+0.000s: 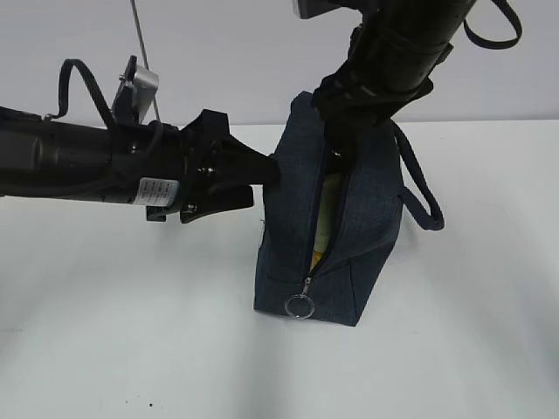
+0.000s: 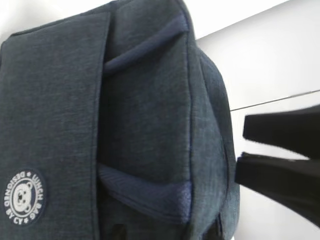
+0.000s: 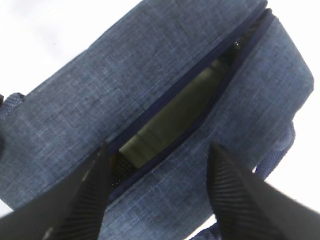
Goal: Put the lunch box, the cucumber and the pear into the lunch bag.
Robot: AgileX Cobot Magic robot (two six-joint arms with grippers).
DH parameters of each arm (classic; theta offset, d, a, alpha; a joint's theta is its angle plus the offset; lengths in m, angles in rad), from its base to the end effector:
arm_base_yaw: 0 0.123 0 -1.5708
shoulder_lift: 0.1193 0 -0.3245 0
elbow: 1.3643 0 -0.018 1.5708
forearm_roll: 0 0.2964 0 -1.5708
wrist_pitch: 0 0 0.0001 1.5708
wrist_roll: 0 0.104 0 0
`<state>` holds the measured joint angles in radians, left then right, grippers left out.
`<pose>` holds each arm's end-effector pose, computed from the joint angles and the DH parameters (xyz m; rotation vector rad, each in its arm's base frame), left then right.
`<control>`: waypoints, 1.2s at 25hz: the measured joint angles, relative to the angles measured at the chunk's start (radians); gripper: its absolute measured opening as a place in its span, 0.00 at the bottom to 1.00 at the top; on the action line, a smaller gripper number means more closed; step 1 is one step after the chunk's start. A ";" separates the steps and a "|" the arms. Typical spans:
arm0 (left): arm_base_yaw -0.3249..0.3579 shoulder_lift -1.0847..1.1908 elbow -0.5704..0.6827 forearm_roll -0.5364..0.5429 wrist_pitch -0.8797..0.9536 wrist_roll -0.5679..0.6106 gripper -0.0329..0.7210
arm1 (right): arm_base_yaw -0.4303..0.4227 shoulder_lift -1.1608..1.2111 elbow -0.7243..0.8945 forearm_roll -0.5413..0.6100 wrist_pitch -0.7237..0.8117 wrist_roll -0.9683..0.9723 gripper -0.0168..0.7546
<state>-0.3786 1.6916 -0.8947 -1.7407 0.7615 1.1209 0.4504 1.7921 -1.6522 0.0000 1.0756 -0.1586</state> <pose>0.3257 -0.2058 0.2189 0.1469 2.2820 -1.3888 0.4049 0.1958 0.3372 -0.8102 2.5781 0.0884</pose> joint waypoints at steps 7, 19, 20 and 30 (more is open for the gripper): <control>0.000 -0.007 0.000 0.118 0.043 0.080 0.58 | 0.000 -0.065 -0.001 0.000 0.004 -0.003 0.64; -0.052 -0.017 -0.001 0.180 0.000 0.209 0.58 | 0.000 -0.218 -0.001 0.099 0.156 -0.038 0.60; -0.053 -0.017 -0.001 0.191 -0.021 0.212 0.58 | 0.002 -0.229 -0.001 0.123 0.164 -0.045 0.60; -0.054 -0.017 -0.001 0.222 -0.057 0.223 0.58 | 0.002 -0.352 0.138 0.275 0.170 -0.120 0.59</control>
<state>-0.4329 1.6748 -0.8958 -1.5186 0.7041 1.3440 0.4522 1.4404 -1.5142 0.2748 1.2461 -0.2782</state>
